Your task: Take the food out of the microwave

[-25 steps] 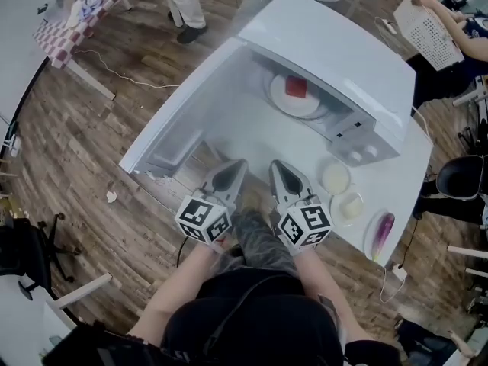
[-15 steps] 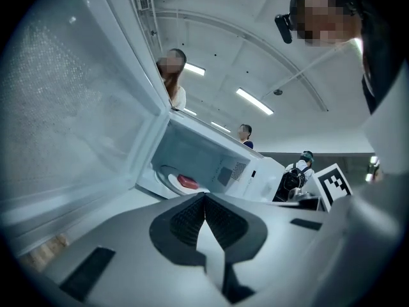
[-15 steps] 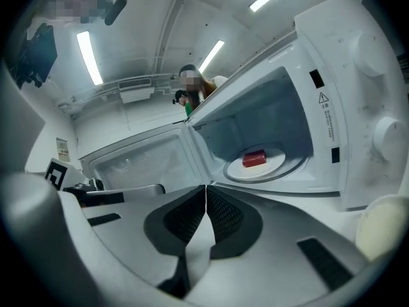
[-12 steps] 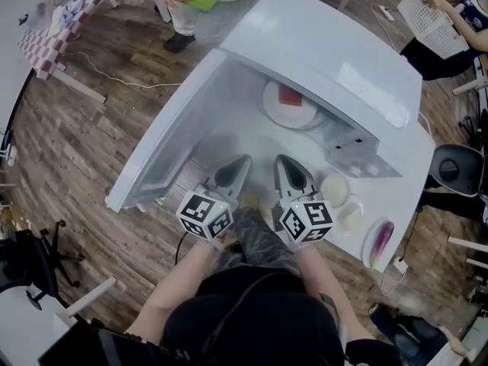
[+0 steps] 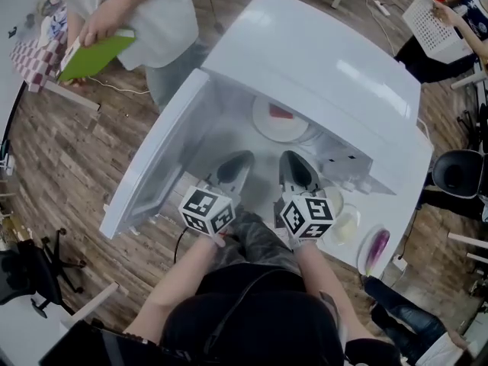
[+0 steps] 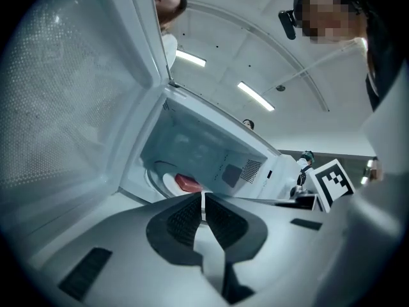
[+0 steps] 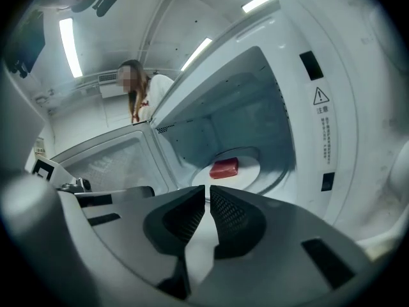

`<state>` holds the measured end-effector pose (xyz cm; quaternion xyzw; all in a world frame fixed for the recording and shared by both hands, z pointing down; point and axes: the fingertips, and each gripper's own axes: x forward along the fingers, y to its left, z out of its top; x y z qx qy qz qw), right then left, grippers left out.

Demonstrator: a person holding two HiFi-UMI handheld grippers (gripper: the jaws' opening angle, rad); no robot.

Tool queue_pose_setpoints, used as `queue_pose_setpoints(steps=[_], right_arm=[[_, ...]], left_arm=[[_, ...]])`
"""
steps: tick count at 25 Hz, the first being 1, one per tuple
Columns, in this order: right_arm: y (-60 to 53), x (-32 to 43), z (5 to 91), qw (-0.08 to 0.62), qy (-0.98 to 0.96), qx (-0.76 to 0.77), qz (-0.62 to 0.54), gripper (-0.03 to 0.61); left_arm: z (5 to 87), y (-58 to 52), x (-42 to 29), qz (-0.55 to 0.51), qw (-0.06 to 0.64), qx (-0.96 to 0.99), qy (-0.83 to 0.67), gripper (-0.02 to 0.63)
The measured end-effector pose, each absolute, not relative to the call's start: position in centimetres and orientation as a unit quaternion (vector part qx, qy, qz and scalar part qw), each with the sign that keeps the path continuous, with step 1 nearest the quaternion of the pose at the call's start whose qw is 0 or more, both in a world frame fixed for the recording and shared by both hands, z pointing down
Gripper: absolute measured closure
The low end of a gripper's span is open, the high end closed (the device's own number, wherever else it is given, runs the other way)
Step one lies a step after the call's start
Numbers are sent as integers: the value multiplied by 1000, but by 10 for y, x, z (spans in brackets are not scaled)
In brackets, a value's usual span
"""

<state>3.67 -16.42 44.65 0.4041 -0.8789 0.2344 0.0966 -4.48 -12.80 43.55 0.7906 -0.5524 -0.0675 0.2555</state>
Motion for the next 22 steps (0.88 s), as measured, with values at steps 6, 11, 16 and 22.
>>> queue_pose_setpoints(steps=[6,11,16,22], right_arm=[[-179,36,447,100,-869,421,240,503],[-189,39,453,110,-855,443,245,455],[-204,44,457,130,-838,468,247,394],[-219,50,460,135,-814,502,259,374]], left_arm=[[442,-137,-44,-61,265,788,-552,603],[447,-143,-42,-54,268,788,-551,603],[449,-150,-43,-48,274,791,-546,603],[450,-161,-47,-33,282,795,-536,603]])
